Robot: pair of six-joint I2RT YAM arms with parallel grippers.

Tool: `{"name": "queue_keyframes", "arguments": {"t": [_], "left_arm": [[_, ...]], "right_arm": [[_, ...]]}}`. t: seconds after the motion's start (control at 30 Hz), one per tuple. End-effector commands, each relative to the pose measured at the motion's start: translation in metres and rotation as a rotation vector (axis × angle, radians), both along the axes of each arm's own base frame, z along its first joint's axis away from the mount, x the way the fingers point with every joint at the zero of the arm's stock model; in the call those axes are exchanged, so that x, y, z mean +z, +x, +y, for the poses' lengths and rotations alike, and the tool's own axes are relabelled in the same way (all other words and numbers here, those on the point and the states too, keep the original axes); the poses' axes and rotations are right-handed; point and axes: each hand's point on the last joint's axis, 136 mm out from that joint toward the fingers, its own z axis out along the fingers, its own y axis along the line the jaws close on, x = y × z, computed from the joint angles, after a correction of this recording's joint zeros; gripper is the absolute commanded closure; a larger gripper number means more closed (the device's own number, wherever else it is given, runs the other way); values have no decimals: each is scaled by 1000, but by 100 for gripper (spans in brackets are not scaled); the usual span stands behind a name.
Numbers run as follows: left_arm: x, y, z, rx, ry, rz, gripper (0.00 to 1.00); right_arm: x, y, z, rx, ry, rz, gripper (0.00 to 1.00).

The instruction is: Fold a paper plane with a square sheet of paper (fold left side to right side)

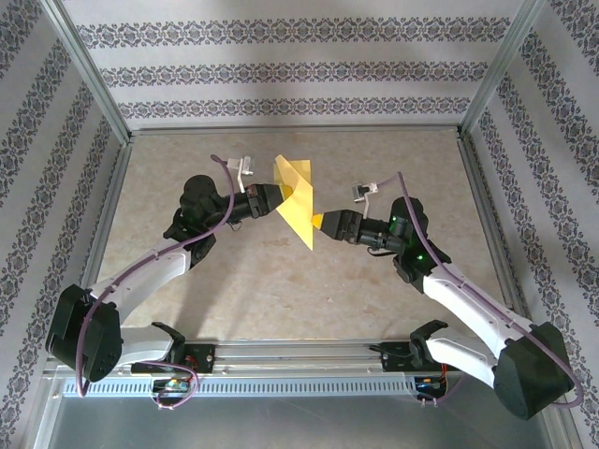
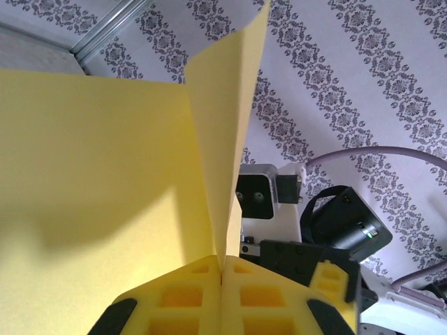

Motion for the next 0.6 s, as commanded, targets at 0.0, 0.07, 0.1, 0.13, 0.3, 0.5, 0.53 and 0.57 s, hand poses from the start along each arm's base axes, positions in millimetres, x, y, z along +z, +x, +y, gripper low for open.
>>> {"name": "queue_keyframes", "arguments": {"t": [0.0, 0.07, 0.1, 0.13, 0.3, 0.5, 0.53, 0.57], "left_arm": [[26, -4, -8, -28, -47, -78, 97], [25, -4, -11, -37, -49, -75, 97], [25, -4, -12, -43, -50, -74, 97], [25, -5, -13, -45, -51, -75, 97], [19, -4, -16, -53, -49, -60, 97], [17, -5, -18, -66, -59, -55, 97], [16, -5, -18, -64, -56, -54, 97], [14, -4, -18, -59, -52, -54, 96]], "right_arm": [[20, -2, 8, 18, 46, -70, 5], [25, 0, 11, 21, 54, -84, 8], [27, 1, 13, 22, 56, -88, 10], [29, 2, 15, 26, 59, -93, 14], [40, 9, 18, 18, 62, -128, 31], [36, 18, 16, -17, 36, -134, 50], [36, 20, 15, -27, 35, -135, 54], [35, 21, 14, -36, 29, -137, 57]]}}
